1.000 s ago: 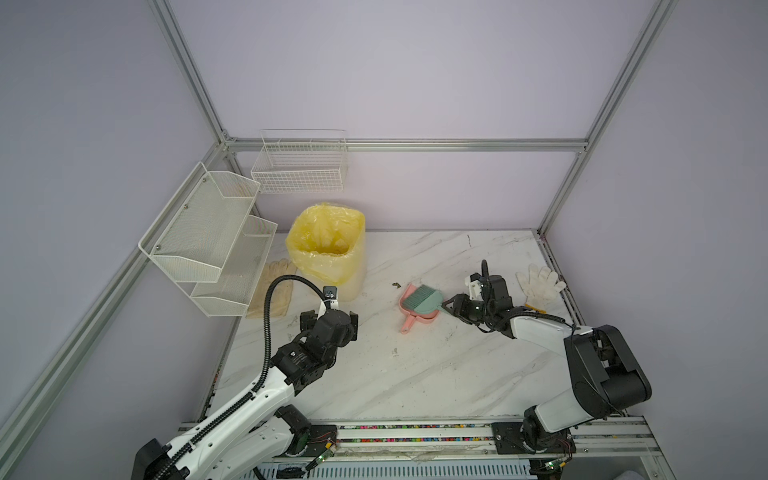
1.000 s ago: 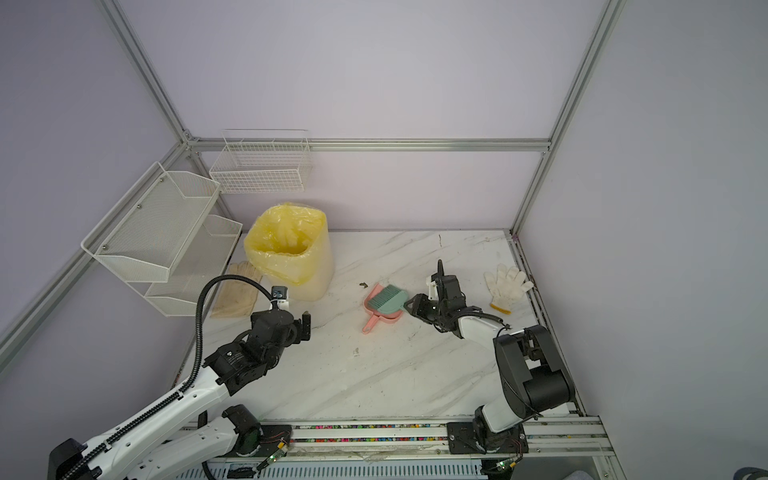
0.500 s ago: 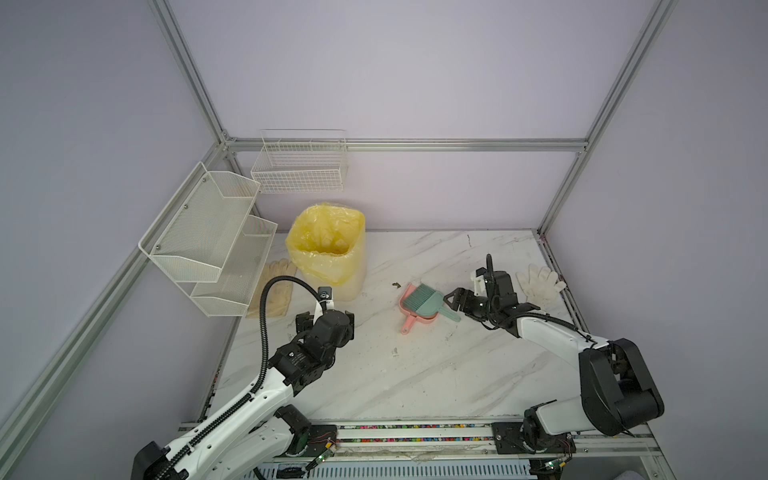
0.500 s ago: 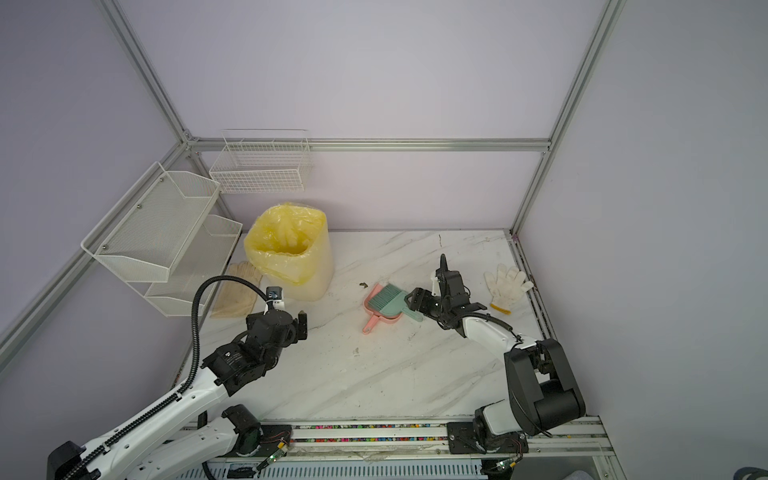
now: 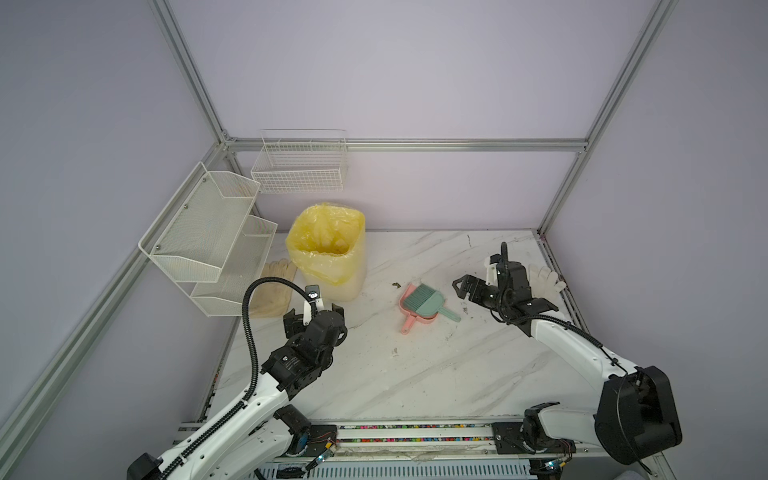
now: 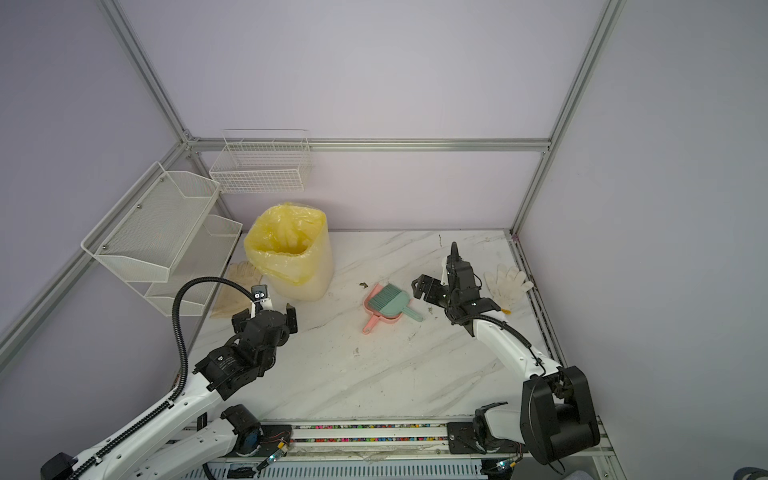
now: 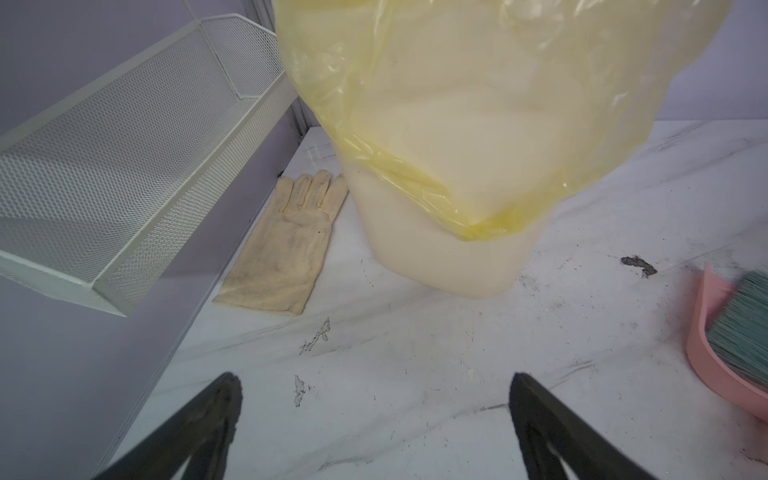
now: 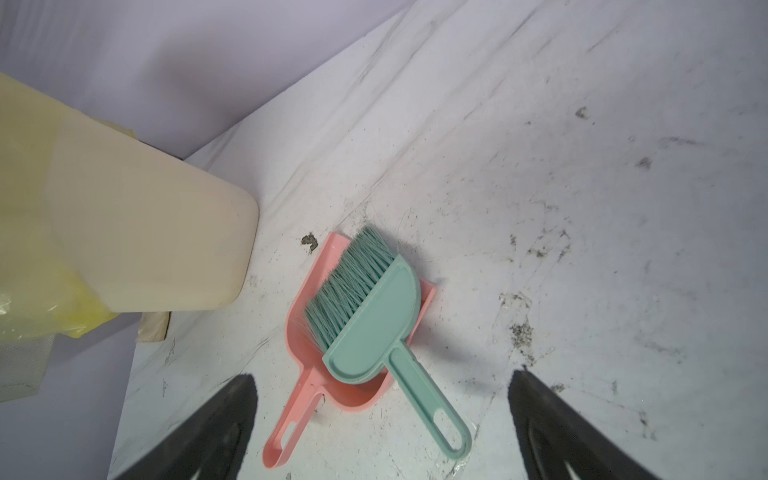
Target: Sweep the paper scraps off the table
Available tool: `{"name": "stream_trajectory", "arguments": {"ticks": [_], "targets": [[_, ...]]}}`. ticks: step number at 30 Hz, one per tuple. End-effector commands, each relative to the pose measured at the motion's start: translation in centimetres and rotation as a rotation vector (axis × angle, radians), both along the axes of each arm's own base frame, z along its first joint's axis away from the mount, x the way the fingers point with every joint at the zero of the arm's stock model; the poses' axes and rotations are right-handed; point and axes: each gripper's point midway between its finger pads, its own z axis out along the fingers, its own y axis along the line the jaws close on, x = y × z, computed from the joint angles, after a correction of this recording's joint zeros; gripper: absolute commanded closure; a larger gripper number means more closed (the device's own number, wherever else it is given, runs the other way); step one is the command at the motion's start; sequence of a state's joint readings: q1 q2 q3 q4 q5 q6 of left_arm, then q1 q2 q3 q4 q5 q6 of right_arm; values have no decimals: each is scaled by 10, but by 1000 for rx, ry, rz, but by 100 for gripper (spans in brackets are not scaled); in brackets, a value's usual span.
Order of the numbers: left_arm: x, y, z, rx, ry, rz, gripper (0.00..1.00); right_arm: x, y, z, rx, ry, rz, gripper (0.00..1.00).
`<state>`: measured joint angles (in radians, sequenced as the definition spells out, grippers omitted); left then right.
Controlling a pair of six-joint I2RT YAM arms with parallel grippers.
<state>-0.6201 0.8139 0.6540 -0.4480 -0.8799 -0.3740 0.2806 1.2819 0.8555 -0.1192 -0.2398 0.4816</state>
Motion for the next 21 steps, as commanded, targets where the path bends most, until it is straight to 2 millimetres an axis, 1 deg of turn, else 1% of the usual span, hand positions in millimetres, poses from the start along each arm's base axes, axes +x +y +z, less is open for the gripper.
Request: {"name": "stream_trajectory", "arguments": {"ticks": [1,3,6,9,11,15,17,20,21], "targets": [[10,11,15,59,-89,79,0,3,-22,17,-79,-49,-62,3],[15,14,19,66,-119,108,0,5,-34,30,-109,-89,-104,3],[28,9,18,65,-160,90,0,8,-55,48,-156,-147,-179,3],[39,13,12,87,-195,96,0,12,-75,64,-214,-202,-260,3],[46,18,6,109,-208,91,0,17,-83,75,-249,-244,-289,3],[55,43,-9,101,-221,134,0,28,-100,87,-291,-284,-367,3],[58,54,-17,90,-224,144,0,30,-110,97,-315,-322,-413,3],[61,69,-24,85,-237,176,0,27,-123,113,-333,-414,-479,3],[62,74,-26,85,-244,190,0,24,-131,119,-343,-450,-515,3]]}}
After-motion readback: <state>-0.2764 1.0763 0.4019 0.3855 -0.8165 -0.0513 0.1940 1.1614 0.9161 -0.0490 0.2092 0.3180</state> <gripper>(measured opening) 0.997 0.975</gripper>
